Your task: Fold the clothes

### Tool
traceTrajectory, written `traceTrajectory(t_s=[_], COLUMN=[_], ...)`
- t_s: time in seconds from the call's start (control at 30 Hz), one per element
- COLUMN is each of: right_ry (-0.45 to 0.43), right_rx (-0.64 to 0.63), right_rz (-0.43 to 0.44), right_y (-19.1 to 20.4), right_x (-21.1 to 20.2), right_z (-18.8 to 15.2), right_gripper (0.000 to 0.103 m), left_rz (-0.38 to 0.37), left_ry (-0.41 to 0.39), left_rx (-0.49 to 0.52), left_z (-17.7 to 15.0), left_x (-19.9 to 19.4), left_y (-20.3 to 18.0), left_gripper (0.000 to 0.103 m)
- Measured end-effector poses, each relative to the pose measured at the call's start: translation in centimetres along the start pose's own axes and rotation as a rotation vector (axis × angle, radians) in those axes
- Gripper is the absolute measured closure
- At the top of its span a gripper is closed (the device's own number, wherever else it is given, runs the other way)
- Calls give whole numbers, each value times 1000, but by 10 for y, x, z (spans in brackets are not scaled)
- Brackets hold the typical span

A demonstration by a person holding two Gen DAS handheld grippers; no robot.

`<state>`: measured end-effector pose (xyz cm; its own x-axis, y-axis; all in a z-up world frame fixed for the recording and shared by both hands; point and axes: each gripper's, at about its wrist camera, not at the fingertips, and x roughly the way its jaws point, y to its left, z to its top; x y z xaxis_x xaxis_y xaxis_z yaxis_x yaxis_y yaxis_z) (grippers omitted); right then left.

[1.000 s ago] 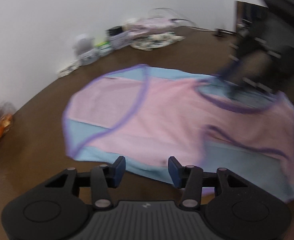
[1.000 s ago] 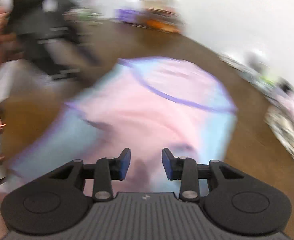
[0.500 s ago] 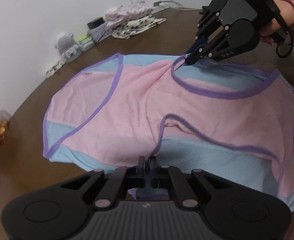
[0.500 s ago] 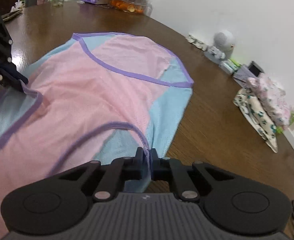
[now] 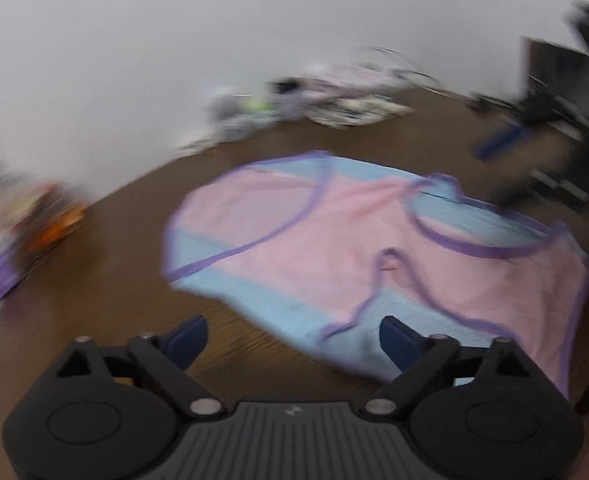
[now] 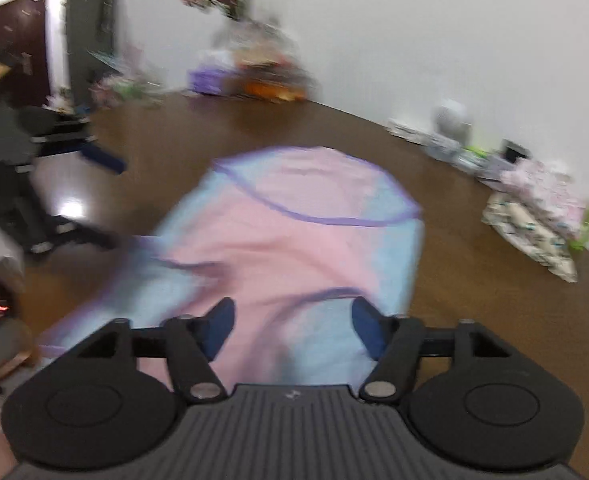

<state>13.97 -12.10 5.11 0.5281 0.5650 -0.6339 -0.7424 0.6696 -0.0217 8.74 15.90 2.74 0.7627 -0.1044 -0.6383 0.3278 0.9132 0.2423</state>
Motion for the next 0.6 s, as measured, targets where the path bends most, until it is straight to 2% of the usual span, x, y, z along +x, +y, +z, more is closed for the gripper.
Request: traceTrajectory(t_s=[0.07,0.17,0.27,0.3,0.4,0.53,0.6], right_ry=[4,52,114,133,162,200,223], right_rx=[-18,-31,-25,-15,10,7,3], right_rz=[69,157,191,196,191,148,124], right_y=[31,72,104,111,126,142,148], right_x=[-7,-8,-1,1,7,21,28], right_z=[-3,-9,-14,-15,-15,-13,-12], right_gripper=[35,40,48,52,55,61,73], left_rz=[27,23,24,21,10,-25,-48], left_ry=[12,33,43,45,52,77,92], left_rx=[-79,-177,-207,-211,-223,-247,-262], left_z=[-13,-31,-39,-40,-41,-36,-29], left_x=[-10,-21,-25,-25,-23,-9,3], left_y=[8,19,26,27,32,47,59], left_gripper=[9,9,9,9,9,9,10])
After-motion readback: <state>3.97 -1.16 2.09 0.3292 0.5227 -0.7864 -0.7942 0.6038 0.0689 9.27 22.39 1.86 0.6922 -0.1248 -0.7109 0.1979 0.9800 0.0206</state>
